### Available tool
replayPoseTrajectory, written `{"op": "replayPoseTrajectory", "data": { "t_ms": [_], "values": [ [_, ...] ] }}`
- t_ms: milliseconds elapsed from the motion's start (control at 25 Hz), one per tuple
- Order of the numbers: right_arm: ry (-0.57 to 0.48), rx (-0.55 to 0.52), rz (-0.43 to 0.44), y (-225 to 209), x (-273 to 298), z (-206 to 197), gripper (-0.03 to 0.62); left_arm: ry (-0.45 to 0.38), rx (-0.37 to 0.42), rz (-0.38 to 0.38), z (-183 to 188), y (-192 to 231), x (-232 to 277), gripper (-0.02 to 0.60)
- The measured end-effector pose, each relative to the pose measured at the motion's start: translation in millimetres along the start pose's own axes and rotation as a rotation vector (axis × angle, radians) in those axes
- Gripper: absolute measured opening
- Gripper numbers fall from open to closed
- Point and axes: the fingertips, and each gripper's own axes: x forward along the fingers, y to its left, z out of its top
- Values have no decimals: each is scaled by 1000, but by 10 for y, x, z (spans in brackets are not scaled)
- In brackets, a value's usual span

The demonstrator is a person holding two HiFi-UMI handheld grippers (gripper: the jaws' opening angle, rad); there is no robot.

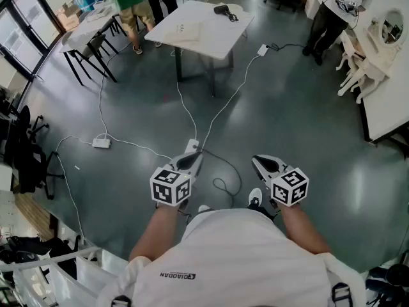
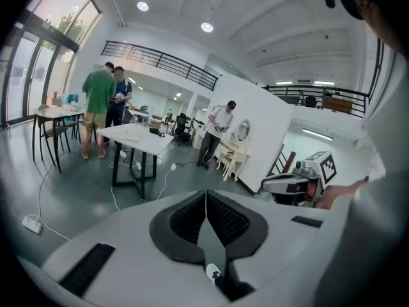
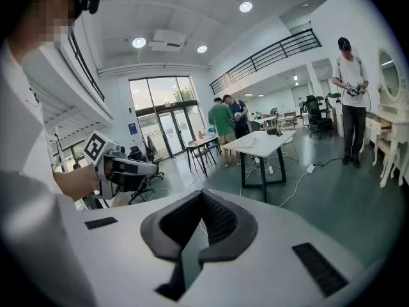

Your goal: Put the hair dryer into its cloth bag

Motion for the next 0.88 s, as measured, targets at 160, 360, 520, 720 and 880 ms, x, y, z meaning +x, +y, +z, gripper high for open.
{"op": "replayPoseTrajectory", "data": {
  "t_ms": [160,360,520,720,880],
  "values": [
    [-10,6,-11,62,48,-21,21,4,16,-13,-12,56,-39,34],
    [-6,14,-34,141,72,-120,21,20,22,-32,-109,125,-92,34],
    [-11,32,-30,175,65,-131,21,40,21,-43,-194,174,-67,34],
    [-24,32,10,118,60,-54,21,36,1,-35,-161,173,69,34],
    [-29,14,20,-119,196,109,21,25,2,-23,-13,150,226,34]
  ]
}}
